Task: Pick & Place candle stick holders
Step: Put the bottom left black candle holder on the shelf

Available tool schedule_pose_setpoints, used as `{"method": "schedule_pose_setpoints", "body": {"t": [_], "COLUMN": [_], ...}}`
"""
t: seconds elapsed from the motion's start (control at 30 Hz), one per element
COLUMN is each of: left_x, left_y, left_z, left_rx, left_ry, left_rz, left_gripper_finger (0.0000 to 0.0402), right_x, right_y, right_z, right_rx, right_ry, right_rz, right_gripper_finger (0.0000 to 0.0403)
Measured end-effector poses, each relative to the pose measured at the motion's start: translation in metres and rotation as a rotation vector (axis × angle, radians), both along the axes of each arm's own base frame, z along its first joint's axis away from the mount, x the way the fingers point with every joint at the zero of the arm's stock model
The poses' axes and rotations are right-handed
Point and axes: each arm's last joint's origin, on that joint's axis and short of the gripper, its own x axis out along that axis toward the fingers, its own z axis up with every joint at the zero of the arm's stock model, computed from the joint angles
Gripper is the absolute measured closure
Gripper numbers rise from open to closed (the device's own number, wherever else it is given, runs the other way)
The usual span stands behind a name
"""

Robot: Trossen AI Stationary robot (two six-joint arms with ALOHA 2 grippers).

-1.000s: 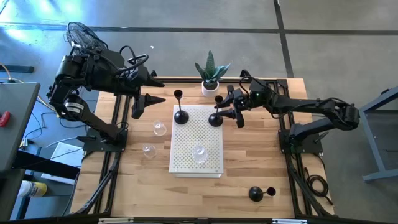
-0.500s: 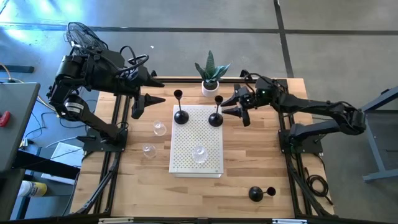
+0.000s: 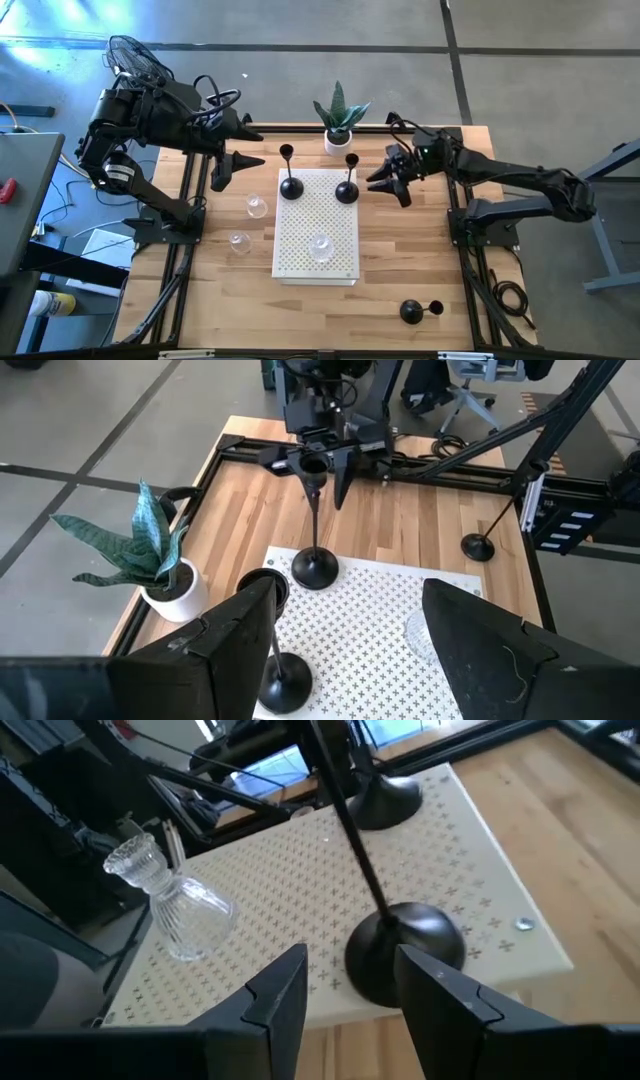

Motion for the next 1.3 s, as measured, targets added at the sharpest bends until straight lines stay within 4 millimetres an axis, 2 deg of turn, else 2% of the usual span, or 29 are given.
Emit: {"method": "schedule_pose_setpoints", "body": {"t": [0.37, 0.47, 0.63, 0.7, 0.83, 1.0, 1.3], "left_x": [0.0, 0.0, 0.0, 0.0, 0.0, 0.0, 0.005], "left_y": [0.0, 0.0, 0.0, 0.0, 0.0, 0.0, 0.0], "left_z": [0.0, 0.0, 0.0, 0.0, 0.0, 0.0, -0.002], "left_rx": [0.003, 0.003, 0.004, 0.004, 0.004, 0.003, 0.003], "left_ry": [0.0, 0.001, 0.001, 0.001, 0.001, 0.001, 0.012], "left_rz": [-0.004, -0.005, -0.005, -0.005, -0.005, -0.004, -0.004], "left_gripper_finger": [0.0152, 0.0152, 0.0152, 0.0152, 0.0152, 0.0152, 0.0152], "right_x": [0.007, 0.007, 0.007, 0.007, 0.007, 0.012, 0.038], "right_y": [0.014, 0.016, 0.016, 0.016, 0.015, 0.019, 0.029], "right_z": [-0.002, -0.004, -0.006, -0.006, -0.007, -0.013, -0.034], "right_rx": [-0.02, -0.039, -0.076, -0.085, -0.069, -0.031, -0.019], "right_ry": [0.02, 0.042, 0.07, 0.071, 0.093, 0.126, 0.166], "right_rz": [0.022, -0.01, -0.056, -0.063, -0.123, -0.114, -0.049], "right_gripper_finger": [0.0267, 0.0293, 0.0375, 0.0395, 0.0394, 0.0401, 0.0402]}}
